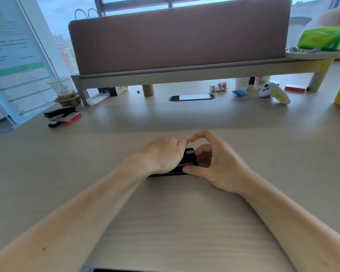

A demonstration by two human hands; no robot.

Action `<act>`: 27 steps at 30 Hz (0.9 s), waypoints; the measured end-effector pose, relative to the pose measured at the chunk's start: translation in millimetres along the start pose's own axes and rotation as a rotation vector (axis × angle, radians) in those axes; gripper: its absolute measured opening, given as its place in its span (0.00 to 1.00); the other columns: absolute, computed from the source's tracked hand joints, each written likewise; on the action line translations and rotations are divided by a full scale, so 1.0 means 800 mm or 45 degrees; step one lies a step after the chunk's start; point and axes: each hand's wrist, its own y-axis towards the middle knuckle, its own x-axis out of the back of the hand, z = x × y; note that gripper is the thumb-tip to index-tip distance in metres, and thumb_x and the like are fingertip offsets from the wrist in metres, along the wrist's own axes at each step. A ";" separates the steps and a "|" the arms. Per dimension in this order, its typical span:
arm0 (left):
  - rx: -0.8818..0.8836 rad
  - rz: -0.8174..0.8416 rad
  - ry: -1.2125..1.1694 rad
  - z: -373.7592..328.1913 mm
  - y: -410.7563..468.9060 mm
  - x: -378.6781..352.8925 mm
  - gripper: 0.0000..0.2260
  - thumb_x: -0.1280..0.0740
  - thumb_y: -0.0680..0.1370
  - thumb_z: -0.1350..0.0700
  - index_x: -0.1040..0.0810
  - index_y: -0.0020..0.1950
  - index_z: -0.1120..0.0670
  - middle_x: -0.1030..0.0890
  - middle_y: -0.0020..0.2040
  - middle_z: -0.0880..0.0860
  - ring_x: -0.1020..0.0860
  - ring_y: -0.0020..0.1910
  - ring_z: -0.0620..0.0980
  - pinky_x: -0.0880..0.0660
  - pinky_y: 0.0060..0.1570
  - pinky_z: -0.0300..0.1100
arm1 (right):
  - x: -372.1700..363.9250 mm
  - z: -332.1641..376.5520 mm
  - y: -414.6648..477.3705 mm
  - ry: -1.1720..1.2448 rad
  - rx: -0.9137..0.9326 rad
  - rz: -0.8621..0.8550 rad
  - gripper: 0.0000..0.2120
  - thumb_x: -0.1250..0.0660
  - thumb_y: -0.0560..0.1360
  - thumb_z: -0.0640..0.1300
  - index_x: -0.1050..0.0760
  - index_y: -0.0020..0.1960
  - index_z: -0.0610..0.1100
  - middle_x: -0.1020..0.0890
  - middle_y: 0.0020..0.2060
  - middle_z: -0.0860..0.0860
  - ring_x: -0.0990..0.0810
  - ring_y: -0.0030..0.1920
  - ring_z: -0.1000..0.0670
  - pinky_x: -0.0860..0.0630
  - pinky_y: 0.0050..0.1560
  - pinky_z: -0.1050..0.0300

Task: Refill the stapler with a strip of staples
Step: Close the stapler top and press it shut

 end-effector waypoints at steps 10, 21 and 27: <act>-0.026 -0.042 -0.025 0.005 0.004 -0.005 0.28 0.50 0.88 0.45 0.37 0.28 0.52 0.32 0.29 0.53 0.31 0.32 0.54 0.37 0.40 0.48 | -0.001 -0.002 0.001 -0.010 0.015 0.000 0.27 0.16 0.67 0.48 0.28 0.59 0.56 0.16 0.35 0.67 0.20 0.35 0.60 0.28 0.40 0.72; -0.043 -0.061 0.005 0.002 -0.001 -0.005 0.30 0.49 0.87 0.44 0.36 0.27 0.53 0.31 0.27 0.55 0.29 0.33 0.59 0.35 0.37 0.49 | 0.001 -0.002 -0.001 -0.013 0.030 0.014 0.27 0.17 0.68 0.48 0.28 0.60 0.57 0.15 0.37 0.67 0.18 0.38 0.59 0.27 0.42 0.72; -0.309 -0.191 -0.217 0.035 -0.031 0.031 0.15 0.38 0.83 0.41 0.16 0.54 0.49 0.13 0.49 0.47 0.17 0.49 0.42 0.23 0.53 0.40 | 0.008 0.004 -0.005 -0.109 -0.035 -0.006 0.31 0.17 0.62 0.61 0.24 0.61 0.59 0.14 0.49 0.62 0.17 0.51 0.62 0.25 0.52 0.69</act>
